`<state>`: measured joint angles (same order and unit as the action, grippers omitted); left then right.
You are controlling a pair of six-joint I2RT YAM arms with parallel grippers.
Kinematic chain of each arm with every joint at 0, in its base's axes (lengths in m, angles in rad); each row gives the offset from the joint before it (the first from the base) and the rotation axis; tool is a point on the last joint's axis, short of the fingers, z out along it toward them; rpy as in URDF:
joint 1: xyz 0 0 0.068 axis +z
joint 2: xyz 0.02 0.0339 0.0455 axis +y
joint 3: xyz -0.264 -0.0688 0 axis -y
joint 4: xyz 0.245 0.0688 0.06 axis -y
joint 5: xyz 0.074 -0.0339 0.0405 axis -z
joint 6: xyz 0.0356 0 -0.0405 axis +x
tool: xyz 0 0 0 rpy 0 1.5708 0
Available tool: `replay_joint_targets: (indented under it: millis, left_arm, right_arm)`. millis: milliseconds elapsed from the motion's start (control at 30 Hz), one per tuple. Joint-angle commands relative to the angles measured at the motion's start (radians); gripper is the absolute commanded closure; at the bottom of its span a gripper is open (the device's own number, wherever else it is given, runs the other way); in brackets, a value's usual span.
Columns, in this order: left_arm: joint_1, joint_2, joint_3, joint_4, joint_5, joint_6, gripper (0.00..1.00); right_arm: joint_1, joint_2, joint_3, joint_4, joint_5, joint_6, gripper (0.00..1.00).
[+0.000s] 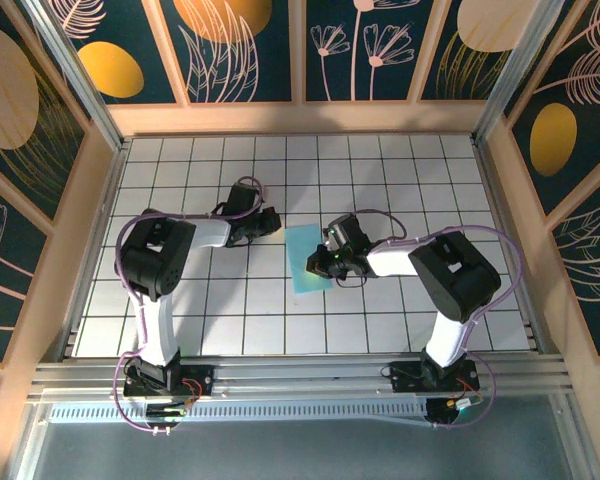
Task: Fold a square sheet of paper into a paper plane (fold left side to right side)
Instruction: First fold the square sheet of paper in half at the center of the table, then hold the square sheet of paper at the center of the table.
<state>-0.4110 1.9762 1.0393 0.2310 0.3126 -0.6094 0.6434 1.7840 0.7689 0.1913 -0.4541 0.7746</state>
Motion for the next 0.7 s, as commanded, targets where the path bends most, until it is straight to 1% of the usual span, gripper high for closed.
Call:
replay_joint_targets:
  millis: [0,133,233,333,433,667]
  left_arm:
    - [0.004,-0.129,-0.06,0.014,0.013,-0.013,1.0]
    - [-0.018,-0.225,-0.159,0.031,0.09,-0.059,1.0]
    - [-0.065,-0.249,-0.183,-0.004,0.115,-0.083,1.0]
    - [-0.119,-0.238,-0.187,-0.006,0.125,-0.116,1.0]
    - [-0.151,-0.207,-0.177,-0.005,0.105,-0.134,1.0]
    - [-0.161,-0.137,-0.138,-0.028,0.073,-0.128,1.0]
  right_arm:
    - [0.02,0.033,-0.057,-0.047,0.06,0.066,1.0]
    - [0.039,0.032,-0.053,-0.022,0.087,0.095,1.0]
    - [0.045,0.033,-0.045,-0.024,0.102,0.099,1.0]
    - [0.047,0.03,-0.046,-0.02,0.11,0.103,1.0]
    - [0.048,0.026,-0.049,-0.015,0.113,0.103,1.0]
    - [0.051,0.029,-0.05,-0.004,0.107,0.101,1.0]
